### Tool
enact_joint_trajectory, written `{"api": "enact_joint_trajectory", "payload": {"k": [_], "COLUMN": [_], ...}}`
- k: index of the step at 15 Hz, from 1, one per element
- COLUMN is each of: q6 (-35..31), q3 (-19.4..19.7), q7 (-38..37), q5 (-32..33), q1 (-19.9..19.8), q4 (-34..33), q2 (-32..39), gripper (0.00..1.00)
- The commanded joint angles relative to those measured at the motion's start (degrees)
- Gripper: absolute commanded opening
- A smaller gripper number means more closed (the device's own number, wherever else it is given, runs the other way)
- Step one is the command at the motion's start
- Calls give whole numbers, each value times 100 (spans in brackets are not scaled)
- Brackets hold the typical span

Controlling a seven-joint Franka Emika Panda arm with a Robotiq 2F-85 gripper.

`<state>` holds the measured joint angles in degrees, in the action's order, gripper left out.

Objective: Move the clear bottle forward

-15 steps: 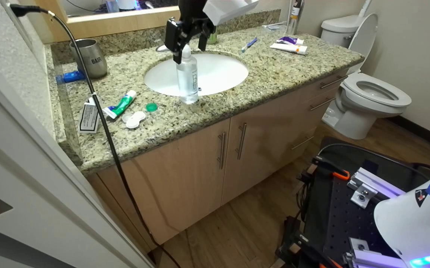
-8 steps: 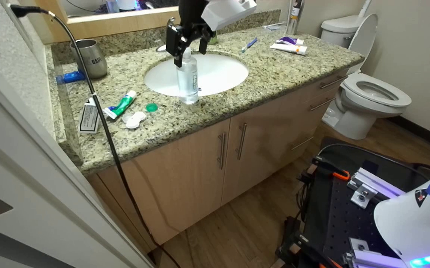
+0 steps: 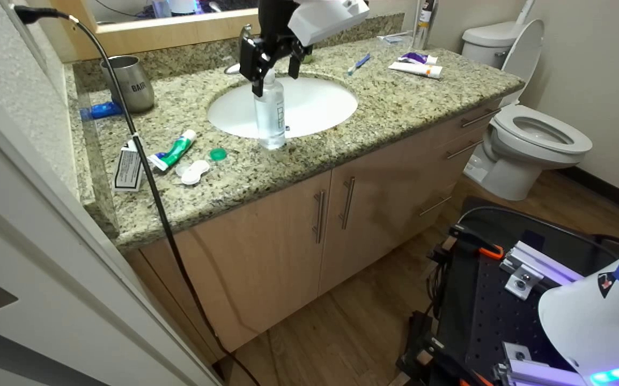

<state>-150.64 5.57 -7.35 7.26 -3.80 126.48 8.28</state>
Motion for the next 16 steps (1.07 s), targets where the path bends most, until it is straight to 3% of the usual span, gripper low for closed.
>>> {"api": "enact_joint_trajectory", "payload": {"k": [1, 2, 3, 9, 14, 16], "q6": [18, 38, 74, 39, 257, 657], "q3": [20, 17, 12, -10, -59, -192], "q7": [1, 18, 37, 148, 371, 944], "q5": [17, 15, 8, 13, -84, -248], "q1": [16, 15, 15, 21, 12, 16], "q4": [-12, -9, -7, 49, 56, 233], "q2": [9, 17, 20, -9, -72, -336], "gripper": [100, 75, 73, 34, 34, 34]}}
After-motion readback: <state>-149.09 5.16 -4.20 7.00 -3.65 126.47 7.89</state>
